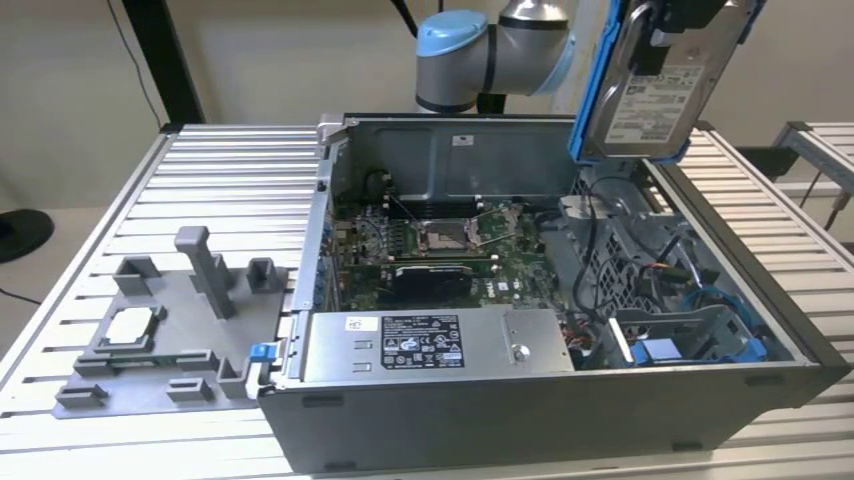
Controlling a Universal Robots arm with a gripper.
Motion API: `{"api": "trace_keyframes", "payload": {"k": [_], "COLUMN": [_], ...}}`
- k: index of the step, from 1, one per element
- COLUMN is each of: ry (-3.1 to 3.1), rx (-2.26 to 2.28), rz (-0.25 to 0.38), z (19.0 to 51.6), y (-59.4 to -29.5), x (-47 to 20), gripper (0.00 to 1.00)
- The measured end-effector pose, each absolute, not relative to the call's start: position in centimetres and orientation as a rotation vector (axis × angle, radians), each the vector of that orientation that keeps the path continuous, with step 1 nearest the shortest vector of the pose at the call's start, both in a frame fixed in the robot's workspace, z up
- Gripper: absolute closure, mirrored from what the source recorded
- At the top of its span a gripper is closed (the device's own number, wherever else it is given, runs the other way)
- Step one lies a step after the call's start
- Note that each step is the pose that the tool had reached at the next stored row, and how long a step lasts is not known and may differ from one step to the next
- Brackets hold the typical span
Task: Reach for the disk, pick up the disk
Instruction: 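Pick up the disk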
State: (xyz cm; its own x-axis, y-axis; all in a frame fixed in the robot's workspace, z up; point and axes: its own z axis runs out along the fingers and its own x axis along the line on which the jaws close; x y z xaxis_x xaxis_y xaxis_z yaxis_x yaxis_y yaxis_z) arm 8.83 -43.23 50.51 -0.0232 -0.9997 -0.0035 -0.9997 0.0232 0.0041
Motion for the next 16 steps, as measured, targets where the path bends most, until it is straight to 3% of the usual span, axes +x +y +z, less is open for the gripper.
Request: {"api": "trace_keyframes", "payload": {"k": [16], "ry": [-2.247], "rx": [2.195], "rz": [-0.009], "z": [50.5], "y": [-46.8], "x": [8.8], "gripper": [1.00]}}
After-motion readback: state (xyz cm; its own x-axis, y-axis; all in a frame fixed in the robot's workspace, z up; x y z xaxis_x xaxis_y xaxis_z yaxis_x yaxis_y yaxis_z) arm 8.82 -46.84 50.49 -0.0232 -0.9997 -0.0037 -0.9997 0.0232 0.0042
